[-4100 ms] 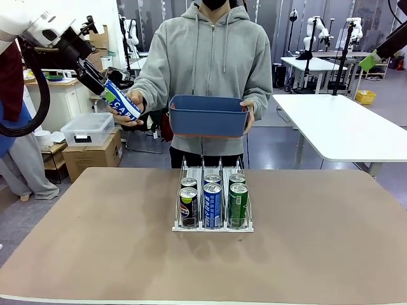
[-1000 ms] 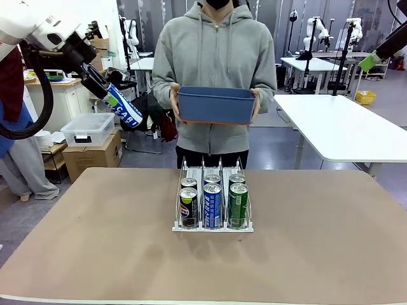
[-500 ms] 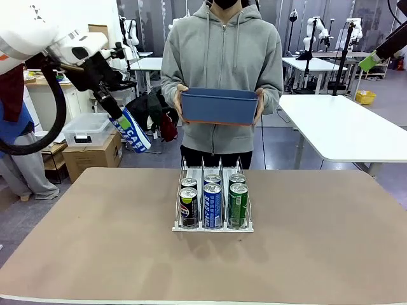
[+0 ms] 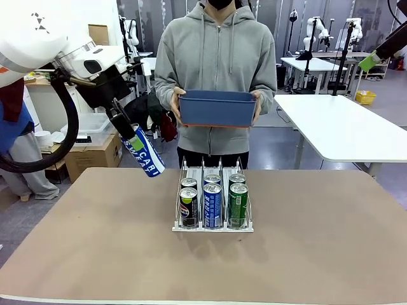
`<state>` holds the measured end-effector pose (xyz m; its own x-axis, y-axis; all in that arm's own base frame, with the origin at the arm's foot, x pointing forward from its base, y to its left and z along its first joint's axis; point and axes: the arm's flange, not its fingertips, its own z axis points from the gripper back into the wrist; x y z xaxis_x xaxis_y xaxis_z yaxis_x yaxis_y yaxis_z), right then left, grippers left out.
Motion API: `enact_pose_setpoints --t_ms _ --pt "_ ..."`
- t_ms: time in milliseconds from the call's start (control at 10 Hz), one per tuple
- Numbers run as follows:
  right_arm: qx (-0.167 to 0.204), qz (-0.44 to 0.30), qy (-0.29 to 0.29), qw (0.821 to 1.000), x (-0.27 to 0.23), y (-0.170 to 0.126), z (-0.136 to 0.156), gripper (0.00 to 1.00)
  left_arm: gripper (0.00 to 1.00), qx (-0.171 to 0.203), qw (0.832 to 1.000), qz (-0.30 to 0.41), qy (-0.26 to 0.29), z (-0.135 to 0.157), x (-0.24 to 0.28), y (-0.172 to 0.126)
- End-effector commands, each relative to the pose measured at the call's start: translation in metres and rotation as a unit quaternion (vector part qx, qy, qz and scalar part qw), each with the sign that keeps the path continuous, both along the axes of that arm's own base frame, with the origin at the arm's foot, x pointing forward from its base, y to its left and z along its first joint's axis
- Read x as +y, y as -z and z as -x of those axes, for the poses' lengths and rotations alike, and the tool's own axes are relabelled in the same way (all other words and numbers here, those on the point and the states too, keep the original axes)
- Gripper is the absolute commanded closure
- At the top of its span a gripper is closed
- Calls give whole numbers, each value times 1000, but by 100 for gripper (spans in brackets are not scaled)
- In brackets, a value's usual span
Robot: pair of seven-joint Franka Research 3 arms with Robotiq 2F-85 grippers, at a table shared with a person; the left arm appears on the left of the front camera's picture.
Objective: Fill the beverage cans into the dispenser.
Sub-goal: Place the picked Ionic drink in the line of the Automatic Can Dispenser with the same cans.
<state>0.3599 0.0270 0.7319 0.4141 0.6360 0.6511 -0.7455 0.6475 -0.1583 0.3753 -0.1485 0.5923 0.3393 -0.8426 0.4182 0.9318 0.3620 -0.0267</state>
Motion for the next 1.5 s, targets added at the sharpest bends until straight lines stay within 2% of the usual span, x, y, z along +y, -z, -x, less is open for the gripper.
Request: enact_pose_setpoints --t_ms 0,400,600,800,900,1100,1400 --pt "0 0 0 1000 0 1 0 0 43 0 1000 4 -10 -6 4 2" --pt "0 0 0 1000 0 1 0 0 43 0 1000 4 -10 -6 4 2" --pt "0 0 0 1000 0 1 0 0 43 14 1000 5 -14 -5 0 2" --pt "0 0 0 1000 0 1 0 0 43 7 996 7 -88 16 -31 13" --pt "0 0 0 1000 0 1 0 0 43 -11 995 12 -96 28 -42 21" --pt "0 0 0 1000 0 1 0 0 43 -41 996 19 -82 48 -62 32" --pt "0 0 0 1000 0 1 0 0 43 -61 998 22 15 65 -98 59"
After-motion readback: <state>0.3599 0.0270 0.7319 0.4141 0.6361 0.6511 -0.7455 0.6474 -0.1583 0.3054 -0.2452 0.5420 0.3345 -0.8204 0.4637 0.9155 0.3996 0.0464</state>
